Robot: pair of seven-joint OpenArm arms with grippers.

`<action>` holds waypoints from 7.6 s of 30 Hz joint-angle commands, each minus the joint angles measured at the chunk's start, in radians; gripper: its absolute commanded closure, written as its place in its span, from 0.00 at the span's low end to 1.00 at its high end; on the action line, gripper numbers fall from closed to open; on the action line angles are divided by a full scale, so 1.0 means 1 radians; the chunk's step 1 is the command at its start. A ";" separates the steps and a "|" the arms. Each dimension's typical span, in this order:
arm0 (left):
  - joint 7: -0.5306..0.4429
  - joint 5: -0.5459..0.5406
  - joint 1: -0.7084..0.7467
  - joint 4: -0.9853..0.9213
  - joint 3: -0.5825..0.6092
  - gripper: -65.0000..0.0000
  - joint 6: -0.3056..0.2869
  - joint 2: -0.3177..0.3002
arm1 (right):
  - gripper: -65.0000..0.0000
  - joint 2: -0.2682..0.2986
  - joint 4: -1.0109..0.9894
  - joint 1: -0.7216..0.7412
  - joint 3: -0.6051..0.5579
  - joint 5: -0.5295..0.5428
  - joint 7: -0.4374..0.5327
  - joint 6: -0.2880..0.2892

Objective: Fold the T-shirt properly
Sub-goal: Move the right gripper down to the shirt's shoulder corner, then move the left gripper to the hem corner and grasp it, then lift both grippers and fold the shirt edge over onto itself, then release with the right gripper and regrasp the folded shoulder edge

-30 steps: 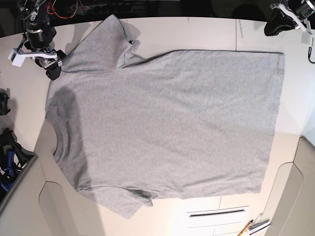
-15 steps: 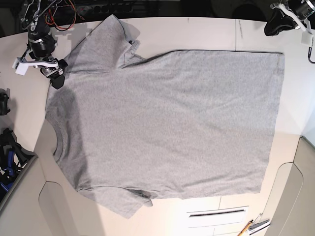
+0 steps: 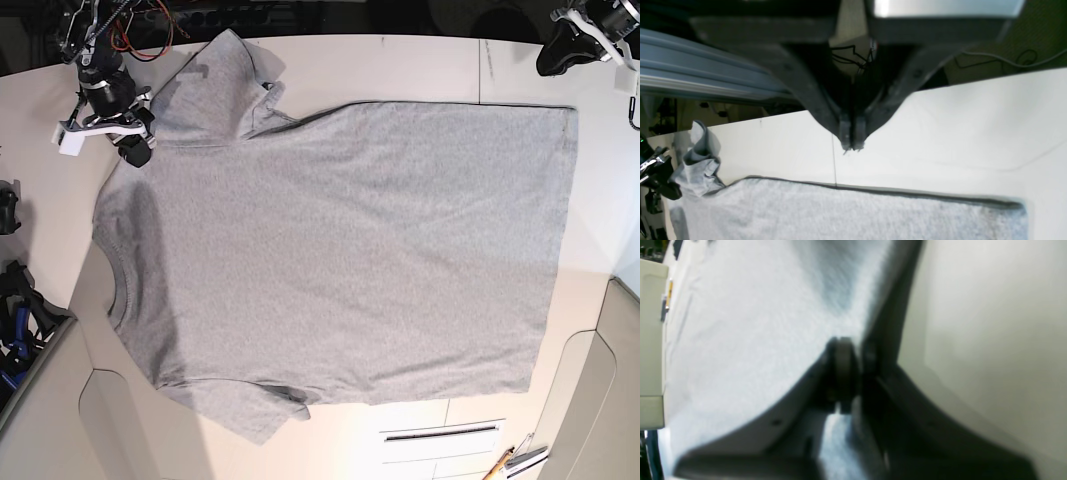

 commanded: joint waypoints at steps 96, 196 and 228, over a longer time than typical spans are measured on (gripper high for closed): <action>0.317 -0.202 -0.482 -0.595 0.032 1.00 -0.012 -0.139 | 1.00 0.001 0.218 -0.038 -0.001 -0.146 -0.108 -0.010; 0.248 0.015 -0.582 -0.394 -0.089 0.59 -0.012 -0.177 | 0.65 0.140 0.283 0.115 -0.093 -0.372 -0.175 -0.038; 0.254 0.008 -0.581 -0.394 -0.089 0.59 -0.012 -0.177 | 0.65 0.048 0.264 -0.172 -0.048 -0.002 -0.437 0.105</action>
